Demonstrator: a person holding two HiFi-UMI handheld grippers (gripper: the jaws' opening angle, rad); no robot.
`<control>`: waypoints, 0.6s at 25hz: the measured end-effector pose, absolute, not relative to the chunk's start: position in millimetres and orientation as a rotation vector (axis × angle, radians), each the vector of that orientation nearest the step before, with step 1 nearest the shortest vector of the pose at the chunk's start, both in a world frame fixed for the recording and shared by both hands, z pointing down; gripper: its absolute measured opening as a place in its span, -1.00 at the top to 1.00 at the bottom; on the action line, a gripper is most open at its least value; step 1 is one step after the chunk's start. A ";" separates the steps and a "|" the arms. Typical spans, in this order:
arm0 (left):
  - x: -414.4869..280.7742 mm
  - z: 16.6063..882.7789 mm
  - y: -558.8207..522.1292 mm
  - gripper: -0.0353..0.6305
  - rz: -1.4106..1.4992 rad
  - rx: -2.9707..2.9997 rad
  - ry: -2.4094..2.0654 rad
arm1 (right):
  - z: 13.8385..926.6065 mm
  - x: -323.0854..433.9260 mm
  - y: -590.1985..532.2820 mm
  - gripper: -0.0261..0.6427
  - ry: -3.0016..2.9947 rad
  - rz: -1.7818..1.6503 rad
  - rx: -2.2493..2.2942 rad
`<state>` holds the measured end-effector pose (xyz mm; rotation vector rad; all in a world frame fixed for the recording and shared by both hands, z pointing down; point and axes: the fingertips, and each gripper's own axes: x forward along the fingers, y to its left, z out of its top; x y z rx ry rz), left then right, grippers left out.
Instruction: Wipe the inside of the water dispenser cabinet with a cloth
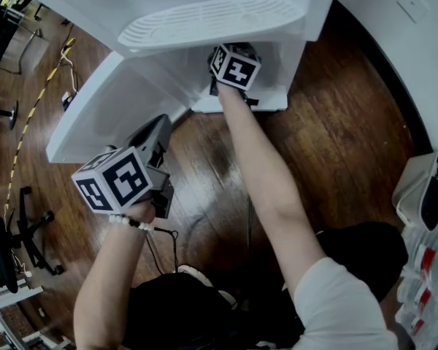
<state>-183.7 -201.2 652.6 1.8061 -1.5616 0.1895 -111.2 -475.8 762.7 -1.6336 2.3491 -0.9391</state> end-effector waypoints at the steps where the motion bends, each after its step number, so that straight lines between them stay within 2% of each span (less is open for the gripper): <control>1: -184.0 652.7 -201.3 0.90 0.190 1.807 -1.560 | 778.6 -109.8 -474.0 0.78 2.331 -1.030 -1.660; 8: -184.7 653.0 -200.7 0.90 0.182 1.798 -1.561 | 832.8 -96.0 -469.4 0.78 2.106 -1.407 -1.681; 15: -184.3 651.2 -200.2 0.90 0.191 1.809 -1.562 | 839.8 -75.7 -469.1 0.78 1.913 -1.489 -1.744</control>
